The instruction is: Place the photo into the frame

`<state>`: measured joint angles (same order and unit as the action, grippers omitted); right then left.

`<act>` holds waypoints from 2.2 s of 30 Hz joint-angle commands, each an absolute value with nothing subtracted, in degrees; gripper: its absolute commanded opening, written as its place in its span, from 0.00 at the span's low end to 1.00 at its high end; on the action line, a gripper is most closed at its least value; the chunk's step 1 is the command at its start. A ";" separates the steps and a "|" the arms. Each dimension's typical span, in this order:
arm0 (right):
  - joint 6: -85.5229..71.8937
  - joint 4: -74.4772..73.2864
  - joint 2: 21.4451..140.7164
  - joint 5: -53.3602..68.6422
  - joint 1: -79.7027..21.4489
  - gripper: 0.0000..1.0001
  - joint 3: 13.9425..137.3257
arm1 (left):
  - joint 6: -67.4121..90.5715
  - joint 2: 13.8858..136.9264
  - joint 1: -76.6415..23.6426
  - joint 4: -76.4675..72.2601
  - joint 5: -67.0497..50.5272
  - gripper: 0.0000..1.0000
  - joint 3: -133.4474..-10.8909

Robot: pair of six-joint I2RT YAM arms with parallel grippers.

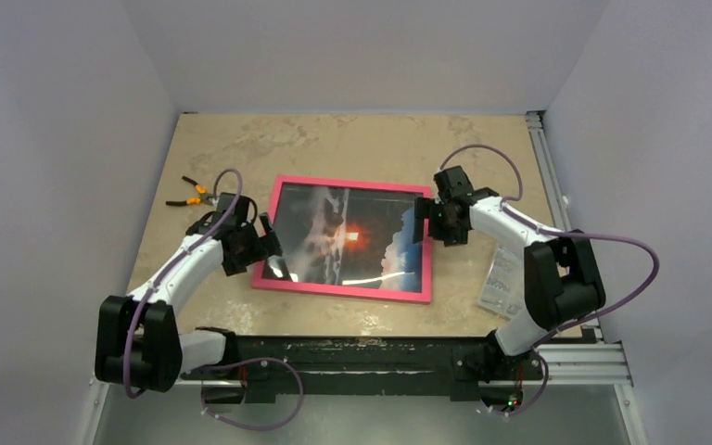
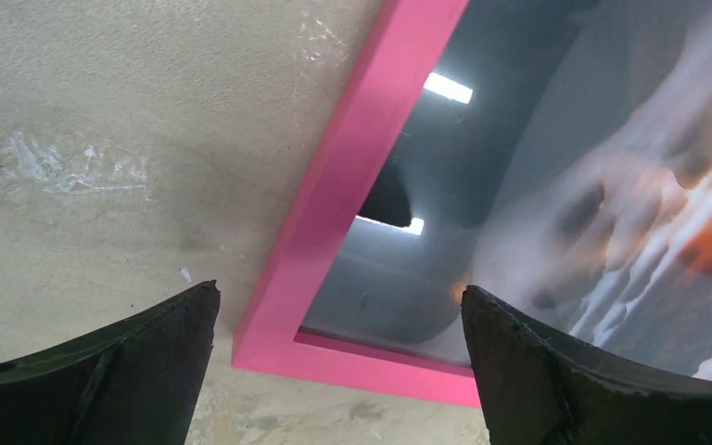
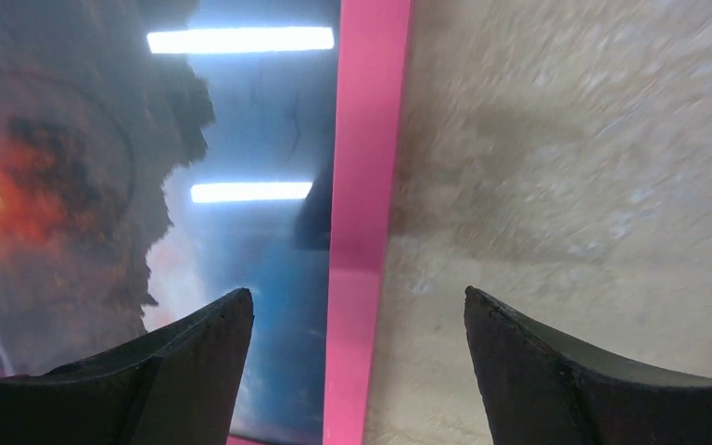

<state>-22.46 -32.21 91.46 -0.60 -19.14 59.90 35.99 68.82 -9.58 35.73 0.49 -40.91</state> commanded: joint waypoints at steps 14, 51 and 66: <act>-26.48 -27.39 102.40 13.44 -19.15 0.81 67.97 | 42.05 73.00 -14.98 22.32 -14.42 0.97 -32.79; -26.00 -35.91 81.87 7.08 -12.78 0.99 59.82 | 54.62 62.40 -53.01 38.40 6.78 1.00 -51.29; -30.45 -29.05 84.00 6.14 -18.64 0.80 48.24 | 46.98 54.06 -45.57 50.57 10.18 1.00 -67.16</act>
<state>-28.34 -33.41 81.28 7.01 -16.29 46.52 48.60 54.54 -45.80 48.01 9.91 -66.54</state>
